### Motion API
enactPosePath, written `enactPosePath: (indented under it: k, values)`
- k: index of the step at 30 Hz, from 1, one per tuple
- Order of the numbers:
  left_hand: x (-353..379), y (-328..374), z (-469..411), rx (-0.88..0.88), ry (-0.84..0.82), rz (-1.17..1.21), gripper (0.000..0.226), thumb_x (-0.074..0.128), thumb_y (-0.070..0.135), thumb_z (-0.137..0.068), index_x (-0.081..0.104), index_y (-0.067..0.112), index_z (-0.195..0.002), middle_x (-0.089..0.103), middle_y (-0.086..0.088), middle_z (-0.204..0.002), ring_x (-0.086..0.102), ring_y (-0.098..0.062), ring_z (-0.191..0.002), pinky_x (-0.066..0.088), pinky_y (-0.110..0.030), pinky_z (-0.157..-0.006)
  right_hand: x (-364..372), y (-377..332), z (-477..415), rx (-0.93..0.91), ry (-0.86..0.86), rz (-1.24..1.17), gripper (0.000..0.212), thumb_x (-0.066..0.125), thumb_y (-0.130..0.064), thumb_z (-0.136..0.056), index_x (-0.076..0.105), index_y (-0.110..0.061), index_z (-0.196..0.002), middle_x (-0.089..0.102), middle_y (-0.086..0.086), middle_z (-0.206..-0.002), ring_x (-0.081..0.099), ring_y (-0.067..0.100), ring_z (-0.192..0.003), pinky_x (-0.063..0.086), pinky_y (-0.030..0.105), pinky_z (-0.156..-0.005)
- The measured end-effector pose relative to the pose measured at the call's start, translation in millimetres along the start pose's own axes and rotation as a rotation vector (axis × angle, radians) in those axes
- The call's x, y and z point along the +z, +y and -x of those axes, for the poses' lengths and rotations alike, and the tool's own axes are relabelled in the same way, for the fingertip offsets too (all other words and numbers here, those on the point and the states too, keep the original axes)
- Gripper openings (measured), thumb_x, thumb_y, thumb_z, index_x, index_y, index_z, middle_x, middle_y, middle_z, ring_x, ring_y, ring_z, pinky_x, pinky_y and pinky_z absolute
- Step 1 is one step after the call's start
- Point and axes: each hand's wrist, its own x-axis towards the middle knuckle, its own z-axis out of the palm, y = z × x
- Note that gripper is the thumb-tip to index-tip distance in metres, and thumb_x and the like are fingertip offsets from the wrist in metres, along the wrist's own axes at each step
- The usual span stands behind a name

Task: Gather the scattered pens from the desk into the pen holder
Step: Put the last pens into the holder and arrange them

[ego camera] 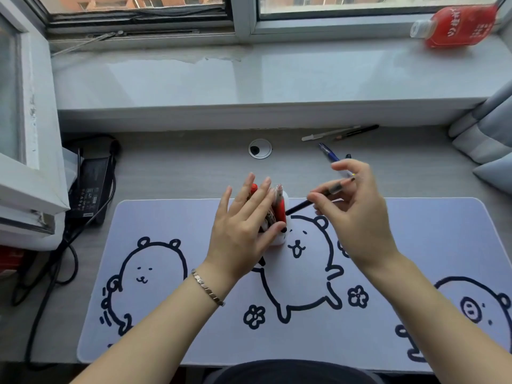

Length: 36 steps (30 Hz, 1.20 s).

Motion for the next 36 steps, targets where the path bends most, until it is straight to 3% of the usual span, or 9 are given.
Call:
enactPosePath:
  k: [3,7,11,13,20,24,28,32,36]
  values:
    - [-1,3,-3,-0.026,-0.03,-0.011,0.069,0.047,0.058,-0.082,0.037,0.014,-0.134,0.041,-0.003,-0.142,0.027,-0.021,-0.136,0.029,-0.048,-0.107,19,6,-3,-0.049,-0.088,0.074,0.031,0.059,-0.015,-0.087,0.039,-0.03,-0.105,0.061,-0.009,-0.075,0.062,0.014,-0.066,0.053,0.028,-0.068]
    - [4,4,-1,-0.033,0.069,0.038,0.047,0.052,0.031,-0.088,0.048,0.008,-0.128,0.052,-0.01,-0.134,0.039,-0.025,-0.131,0.047,-0.043,-0.097,37,19,-9,-0.133,-0.068,0.175,0.032,0.039,-0.03,-0.093,0.05,-0.009,-0.114,0.061,0.003,-0.083,0.058,0.018,-0.078,0.047,0.031,-0.071]
    - [4,7,-2,-0.06,0.107,0.069,0.04,0.049,0.027,-0.09,0.053,0.007,-0.124,0.056,-0.01,-0.13,0.043,-0.024,-0.128,0.046,-0.034,-0.098,47,34,-13,-0.294,0.049,0.129,0.03,0.051,-0.017,-0.087,0.048,-0.014,-0.117,0.063,0.008,-0.086,0.058,0.011,-0.081,0.052,0.019,-0.073]
    - [5,7,-2,-0.056,0.107,0.078,0.039,0.046,0.028,-0.092,0.054,0.008,-0.124,0.056,-0.009,-0.13,0.043,-0.023,-0.128,0.043,-0.034,-0.1,50,45,-11,-0.34,0.072,0.131,0.026,0.056,-0.012,-0.085,0.051,-0.016,-0.11,0.07,0.01,-0.087,0.062,0.012,-0.082,0.054,0.022,-0.071]
    - [4,9,-6,0.037,0.04,-0.16,0.036,0.044,0.03,-0.093,0.048,0.025,-0.129,0.052,-0.005,-0.136,0.044,-0.024,-0.129,0.035,-0.05,-0.103,36,67,9,-0.473,-0.093,0.32,0.025,0.049,-0.005,-0.087,0.066,-0.003,-0.107,0.071,0.009,-0.102,0.062,0.02,-0.093,0.049,0.025,-0.084]
    - [4,7,-22,0.031,0.068,-0.222,0.03,0.043,0.03,-0.093,0.061,0.022,-0.117,0.061,-0.005,-0.126,0.053,-0.028,-0.12,0.045,-0.049,-0.095,9,70,-23,-0.173,-0.062,0.297,0.025,0.051,-0.004,-0.086,0.064,-0.007,-0.106,0.072,0.007,-0.092,0.063,0.018,-0.086,0.05,0.028,-0.081]
    - [7,16,-23,-0.098,0.094,-0.044,0.027,0.05,0.023,-0.089,0.065,0.015,-0.11,0.064,-0.004,-0.12,0.052,-0.028,-0.121,0.052,-0.043,-0.087,-14,105,-78,0.1,0.007,0.641,0.025,0.051,-0.004,-0.086,0.061,-0.004,-0.109,0.061,0.018,-0.113,0.054,0.032,-0.106,0.042,0.039,-0.09]
    - [7,17,-22,-0.114,0.09,0.077,0.029,0.046,0.021,-0.09,0.064,0.011,-0.112,0.063,-0.005,-0.122,0.048,-0.027,-0.125,0.051,-0.04,-0.09,-13,129,-122,0.538,-0.075,0.894,0.042,0.053,-0.021,-0.09,0.039,0.001,-0.122,0.045,0.027,-0.127,0.044,0.042,-0.118,0.041,0.045,-0.093]
    - [2,4,-20,0.024,-0.03,0.131,0.037,0.034,0.025,-0.096,0.056,0.008,-0.121,0.049,-0.005,-0.136,0.039,-0.024,-0.131,0.046,-0.047,-0.096,-10,141,-137,0.606,-0.105,0.926,0.03,0.04,-0.007,-0.093,0.041,0.005,-0.121,0.048,0.027,-0.129,0.048,0.041,-0.117,0.041,0.044,-0.093]
